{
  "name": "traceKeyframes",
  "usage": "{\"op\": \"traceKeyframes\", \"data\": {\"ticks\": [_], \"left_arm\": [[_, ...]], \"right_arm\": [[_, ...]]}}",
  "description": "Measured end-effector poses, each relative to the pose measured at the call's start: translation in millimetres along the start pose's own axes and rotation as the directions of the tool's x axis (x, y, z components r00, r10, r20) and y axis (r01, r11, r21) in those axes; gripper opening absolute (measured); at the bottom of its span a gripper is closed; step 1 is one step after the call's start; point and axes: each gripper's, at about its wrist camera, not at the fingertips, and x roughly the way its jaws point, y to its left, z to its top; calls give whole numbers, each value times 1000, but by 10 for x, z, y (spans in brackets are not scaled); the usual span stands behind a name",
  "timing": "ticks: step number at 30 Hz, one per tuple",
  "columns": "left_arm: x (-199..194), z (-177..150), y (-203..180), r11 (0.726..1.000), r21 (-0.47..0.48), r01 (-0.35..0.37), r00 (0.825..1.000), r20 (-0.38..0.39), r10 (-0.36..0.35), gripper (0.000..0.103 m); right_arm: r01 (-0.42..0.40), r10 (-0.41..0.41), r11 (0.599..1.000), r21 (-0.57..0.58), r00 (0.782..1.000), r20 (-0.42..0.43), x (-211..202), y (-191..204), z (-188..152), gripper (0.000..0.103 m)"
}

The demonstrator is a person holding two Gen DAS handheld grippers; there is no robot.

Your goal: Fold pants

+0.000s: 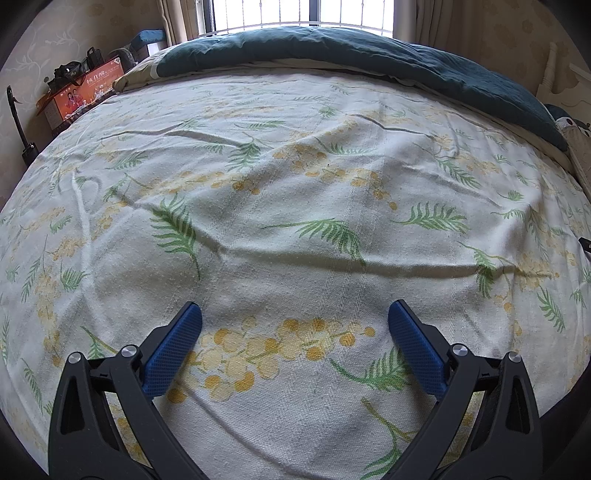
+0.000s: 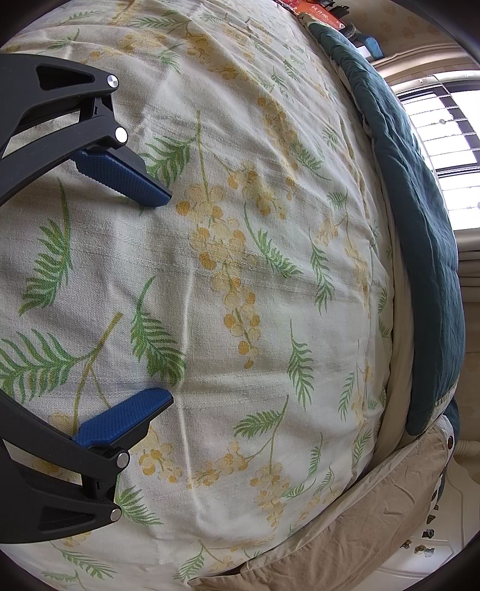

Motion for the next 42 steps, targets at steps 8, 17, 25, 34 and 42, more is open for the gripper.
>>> {"op": "traceKeyframes", "data": {"ticks": [8,17,25,34,42], "left_arm": [[-7,-7,-4,1000,0,-1,1000,0,1,101],[4,4,0,1000,0,-1,1000,2,1,101],[27,17,-3,1000,1,-5,1000,-9,5,101],[-362,158,265,947,-6,-320,941,117,318,101],[-1434,-421,-78,957,78,-280,939,228,256,101]], "right_arm": [[-1,1,1000,0,1000,0,-20,6,-12,98],[-1,1,1000,0,1000,-1,10,-1,3,98],[27,-27,999,-35,1000,-12,87,44,97,98],[224,-234,972,70,947,220,-608,-294,1002,98],[52,-66,998,46,912,404,-2249,-531,-401,98]]}}
